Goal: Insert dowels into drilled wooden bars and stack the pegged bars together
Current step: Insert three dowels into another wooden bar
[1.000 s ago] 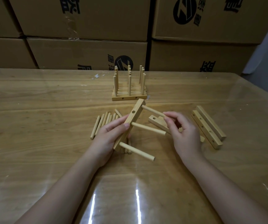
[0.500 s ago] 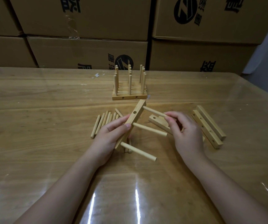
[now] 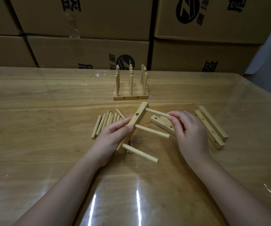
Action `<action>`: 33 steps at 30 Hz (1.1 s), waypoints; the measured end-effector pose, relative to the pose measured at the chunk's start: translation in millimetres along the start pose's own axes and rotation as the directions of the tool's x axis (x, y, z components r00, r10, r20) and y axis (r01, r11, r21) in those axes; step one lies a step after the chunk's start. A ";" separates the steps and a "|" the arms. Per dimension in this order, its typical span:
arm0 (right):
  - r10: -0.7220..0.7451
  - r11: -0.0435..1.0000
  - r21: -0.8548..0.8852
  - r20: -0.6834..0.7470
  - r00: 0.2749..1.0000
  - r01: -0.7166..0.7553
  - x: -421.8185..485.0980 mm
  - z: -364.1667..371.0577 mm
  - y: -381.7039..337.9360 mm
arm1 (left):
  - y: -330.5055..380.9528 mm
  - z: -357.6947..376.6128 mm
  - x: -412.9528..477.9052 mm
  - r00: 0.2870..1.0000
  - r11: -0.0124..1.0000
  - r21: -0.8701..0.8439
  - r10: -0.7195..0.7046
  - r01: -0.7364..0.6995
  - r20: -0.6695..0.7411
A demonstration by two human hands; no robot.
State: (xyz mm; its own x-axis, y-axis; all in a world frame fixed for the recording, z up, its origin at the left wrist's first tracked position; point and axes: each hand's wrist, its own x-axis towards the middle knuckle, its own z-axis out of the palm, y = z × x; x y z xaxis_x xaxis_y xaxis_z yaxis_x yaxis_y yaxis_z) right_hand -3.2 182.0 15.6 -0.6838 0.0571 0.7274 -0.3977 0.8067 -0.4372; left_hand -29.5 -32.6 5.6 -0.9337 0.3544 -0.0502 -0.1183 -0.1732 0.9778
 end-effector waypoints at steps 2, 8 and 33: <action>-0.005 1.000 -0.017 0.003 1.000 0.005 0.8 -1.0 -1.3 | -0.1 -0.1 0.1 1.000 1.000 0.007 -0.006 0.006 0.003; -0.006 0.999 -0.033 0.004 1.000 0.006 0.7 -1.2 -4.7 | -0.3 -0.7 -0.1 1.000 1.000 0.018 -0.004 0.004 0.021; 0.088 0.995 -0.047 0.030 0.996 -0.086 -2.5 -0.6 -4.6 | 4.2 4.4 -2.1 1.000 0.998 0.055 -0.008 0.008 0.010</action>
State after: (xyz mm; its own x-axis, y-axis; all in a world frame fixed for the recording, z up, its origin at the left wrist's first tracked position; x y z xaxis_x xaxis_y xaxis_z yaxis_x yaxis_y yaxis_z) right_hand 0.7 178.5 16.1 -0.7341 0.1100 0.6701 -0.3078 0.8257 -0.4728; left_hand -26.6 -30.0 10.6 -0.9292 0.3652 -0.0563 -0.1068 -0.1195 0.9871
